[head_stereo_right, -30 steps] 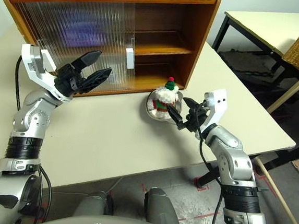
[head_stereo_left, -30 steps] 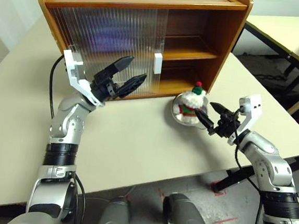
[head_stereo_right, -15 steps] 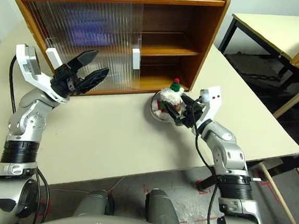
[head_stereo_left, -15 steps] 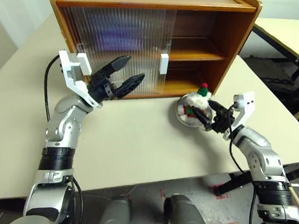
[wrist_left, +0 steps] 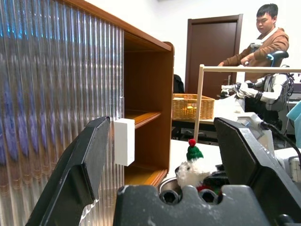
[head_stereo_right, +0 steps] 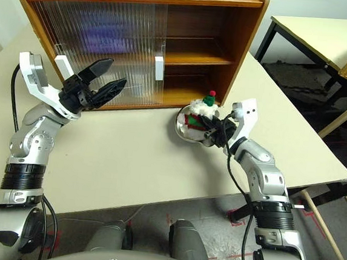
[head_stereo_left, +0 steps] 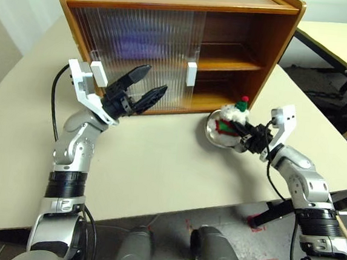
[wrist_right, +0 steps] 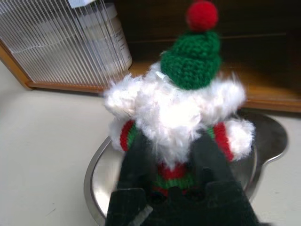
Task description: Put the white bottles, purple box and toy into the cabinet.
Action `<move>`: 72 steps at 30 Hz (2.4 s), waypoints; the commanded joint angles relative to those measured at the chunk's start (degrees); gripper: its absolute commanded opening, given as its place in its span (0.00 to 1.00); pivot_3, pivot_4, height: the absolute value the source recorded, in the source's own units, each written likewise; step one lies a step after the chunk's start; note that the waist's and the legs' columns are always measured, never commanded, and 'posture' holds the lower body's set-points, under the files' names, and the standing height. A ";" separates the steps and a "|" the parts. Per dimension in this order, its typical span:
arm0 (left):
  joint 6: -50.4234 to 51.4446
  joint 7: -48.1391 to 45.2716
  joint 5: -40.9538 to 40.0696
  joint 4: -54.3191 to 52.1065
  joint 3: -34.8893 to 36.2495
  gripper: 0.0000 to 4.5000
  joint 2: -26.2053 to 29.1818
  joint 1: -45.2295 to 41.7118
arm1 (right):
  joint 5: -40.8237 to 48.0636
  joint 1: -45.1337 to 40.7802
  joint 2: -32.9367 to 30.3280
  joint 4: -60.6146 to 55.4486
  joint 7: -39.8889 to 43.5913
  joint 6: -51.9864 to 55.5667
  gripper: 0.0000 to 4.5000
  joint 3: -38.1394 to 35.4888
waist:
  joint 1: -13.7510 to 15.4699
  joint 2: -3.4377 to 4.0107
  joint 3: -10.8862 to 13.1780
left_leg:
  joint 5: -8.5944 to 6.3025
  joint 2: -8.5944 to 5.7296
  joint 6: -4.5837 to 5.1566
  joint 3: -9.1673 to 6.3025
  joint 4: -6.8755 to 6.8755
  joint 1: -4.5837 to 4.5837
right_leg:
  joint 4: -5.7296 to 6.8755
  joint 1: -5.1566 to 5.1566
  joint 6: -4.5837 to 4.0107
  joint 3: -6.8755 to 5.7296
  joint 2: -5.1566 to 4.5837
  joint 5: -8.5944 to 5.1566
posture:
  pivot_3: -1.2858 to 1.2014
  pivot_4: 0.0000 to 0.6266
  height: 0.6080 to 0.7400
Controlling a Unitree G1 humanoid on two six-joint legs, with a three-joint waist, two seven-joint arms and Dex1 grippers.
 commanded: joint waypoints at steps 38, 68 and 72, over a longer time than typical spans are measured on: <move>-0.60 1.72 0.14 -3.37 -0.48 1.00 -0.91 3.12 | -5.01 -43.05 -1.17 42.21 7.16 -16.62 0.05 -3.39 | -0.91 0.02 0.00 | 0.01 0.03 0.03 -0.07 0.00 0.00 | 0.03 0.01 -0.03 0.03 -0.01 0.08 | 0.55 0.00 1.00; 1.61 8.51 -0.86 -14.28 -0.33 1.00 -2.09 11.99 | -16.79 -56.62 0.45 70.06 -1.65 -30.60 0.05 -3.21 | 0.35 0.03 0.00 | 0.06 0.05 0.11 -0.02 0.00 0.09 | 0.07 0.01 -0.13 0.07 -0.01 0.29 | 0.60 0.00 1.00; 1.52 8.90 -0.80 -14.94 -0.51 1.00 -2.19 12.86 | -17.31 -57.60 0.60 70.08 -2.30 -31.69 0.05 -3.62 | 0.65 0.05 0.01 | 0.07 0.04 0.11 -0.02 0.00 0.09 | 0.06 0.01 -0.13 0.07 -0.02 0.29 | 0.60 0.00 1.00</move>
